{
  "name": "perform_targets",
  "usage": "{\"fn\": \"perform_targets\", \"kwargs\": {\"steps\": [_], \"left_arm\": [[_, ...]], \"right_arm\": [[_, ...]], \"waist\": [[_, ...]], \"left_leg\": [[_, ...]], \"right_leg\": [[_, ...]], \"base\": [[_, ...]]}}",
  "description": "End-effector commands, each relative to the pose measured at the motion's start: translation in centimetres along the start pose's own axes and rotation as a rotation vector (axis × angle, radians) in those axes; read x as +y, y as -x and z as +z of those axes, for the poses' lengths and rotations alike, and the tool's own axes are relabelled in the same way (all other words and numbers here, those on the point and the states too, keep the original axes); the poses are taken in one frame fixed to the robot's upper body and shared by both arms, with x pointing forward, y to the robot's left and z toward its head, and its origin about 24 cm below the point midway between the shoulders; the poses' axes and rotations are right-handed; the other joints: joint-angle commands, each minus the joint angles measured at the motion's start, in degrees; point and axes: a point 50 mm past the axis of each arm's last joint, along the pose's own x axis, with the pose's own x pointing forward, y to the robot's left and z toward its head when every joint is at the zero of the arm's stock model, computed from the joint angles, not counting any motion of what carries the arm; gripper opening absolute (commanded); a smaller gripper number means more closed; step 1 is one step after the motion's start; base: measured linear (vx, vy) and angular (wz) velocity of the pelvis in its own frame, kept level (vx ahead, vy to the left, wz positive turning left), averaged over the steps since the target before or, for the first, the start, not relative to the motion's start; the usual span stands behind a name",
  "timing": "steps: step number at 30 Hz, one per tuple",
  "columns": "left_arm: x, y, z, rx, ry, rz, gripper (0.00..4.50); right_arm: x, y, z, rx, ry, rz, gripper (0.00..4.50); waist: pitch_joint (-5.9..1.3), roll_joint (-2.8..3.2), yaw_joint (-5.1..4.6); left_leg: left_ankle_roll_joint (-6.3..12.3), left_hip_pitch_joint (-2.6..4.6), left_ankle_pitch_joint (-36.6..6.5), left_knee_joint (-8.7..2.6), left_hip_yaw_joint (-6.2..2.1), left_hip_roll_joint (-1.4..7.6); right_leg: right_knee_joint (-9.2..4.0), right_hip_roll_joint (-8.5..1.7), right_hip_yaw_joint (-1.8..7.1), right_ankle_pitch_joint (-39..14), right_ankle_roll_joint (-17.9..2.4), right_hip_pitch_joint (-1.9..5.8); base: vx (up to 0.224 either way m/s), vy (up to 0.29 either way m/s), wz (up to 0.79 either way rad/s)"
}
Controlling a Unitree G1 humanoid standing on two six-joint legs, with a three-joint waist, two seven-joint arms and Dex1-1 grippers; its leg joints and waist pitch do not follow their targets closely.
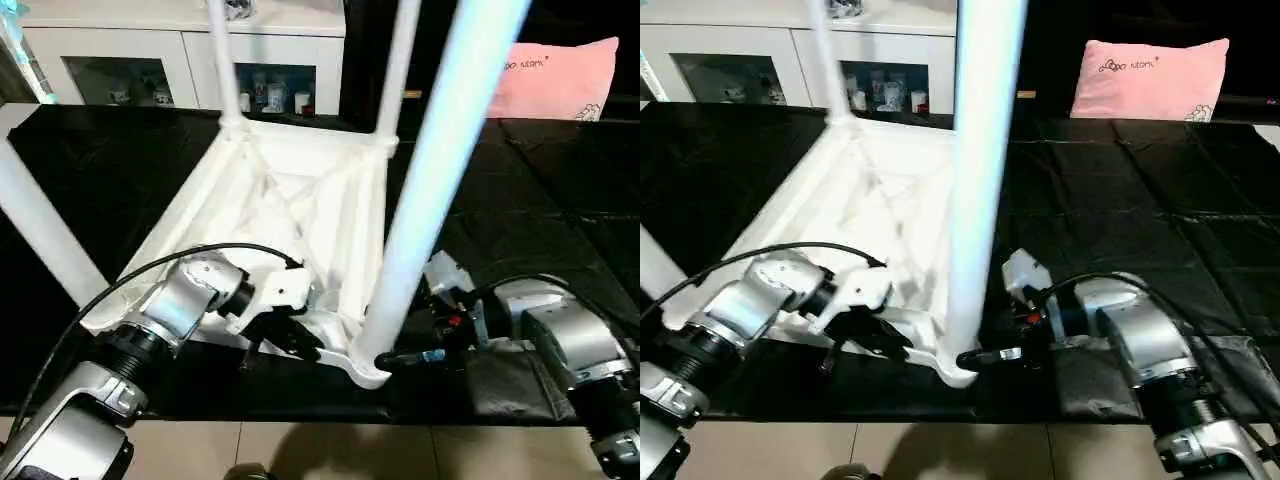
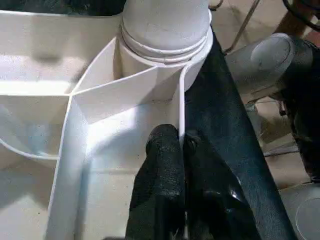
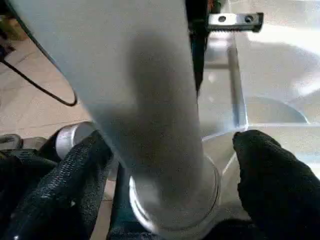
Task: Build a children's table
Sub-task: Rotate leg to tighten
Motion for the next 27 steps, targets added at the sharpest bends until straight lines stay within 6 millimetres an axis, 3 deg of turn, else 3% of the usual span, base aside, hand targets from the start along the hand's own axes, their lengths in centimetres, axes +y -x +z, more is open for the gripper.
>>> {"fn": "perform_targets", "kwargs": {"steps": [1,6,19,23,26,27], "left_arm": [[-0.4,-0.5,1.5,-0.028,-0.074,-0.085,0.0],[-0.4,-0.6,1.5,-0.025,-0.076,-0.094,0.0],[-0.3,-0.7,1.5,-0.049,-0.043,-0.059,0.0],[0.5,-1.1,1.9,-0.123,0.028,0.068,0.0],[1.4,-1.5,2.3,-0.154,0.103,0.183,0.0],[2.2,-2.0,2.7,-0.175,0.16,0.273,0.0]], "right_arm": [[0.0,-0.1,0.3,0.001,0.005,0.028,3.62],[0.0,-0.2,0.1,0.008,-0.004,0.05,3.07],[0.3,-0.4,-0.1,-0.005,-0.021,0.075,2.24],[-0.3,-1.2,0.0,-0.093,-0.057,-0.081,2.15],[-1.0,-2.0,-0.2,-0.12,-0.072,-0.205,2.14],[-1.5,-2.8,-0.4,-0.128,-0.091,-0.304,2.12]], "waist": [[-4.01,-0.34,-0.39],[-4.03,-0.28,-0.39],[-4.1,-0.35,-0.36],[-3.92,-0.28,-0.62],[-3.78,0.04,-1.22],[-3.77,-0.2,-1.64]], "left_leg": [[3.09,-0.03,-8.48,-3.82,-0.4,2.47],[3.09,0.04,-8.55,-3.81,-0.39,2.49],[3.16,-0.01,-7.9,-3.7,-0.36,2.42],[2.36,-0.04,-8.77,-3.84,-0.47,2.41],[1.21,-0.02,-10.46,-3.99,-0.6,2.11],[0.99,-0.2,-10.54,-4.02,-0.69,1.94]], "right_leg": [[-3.79,-3.97,3.55,-15.35,-10.1,3.49],[-3.84,-3.92,3.55,-15.31,-10.11,3.43],[-3.76,-3.89,3.54,-15.2,-9.99,3.48],[-3.93,-3.96,3.5,-16.58,-9.62,3.5],[-4.5,-3.92,3.25,-20.94,-7.95,3.55],[-4.75,-3.9,3.12,-22.26,-7.05,3.74]], "base": [[0.0,0.0,0.0],[0.0,0.0,0.0],[0.0,0.0,0.0],[0.0,0.0,0.0],[0.0,0.0,0.0],[0.0,0.0,0.0]]}}
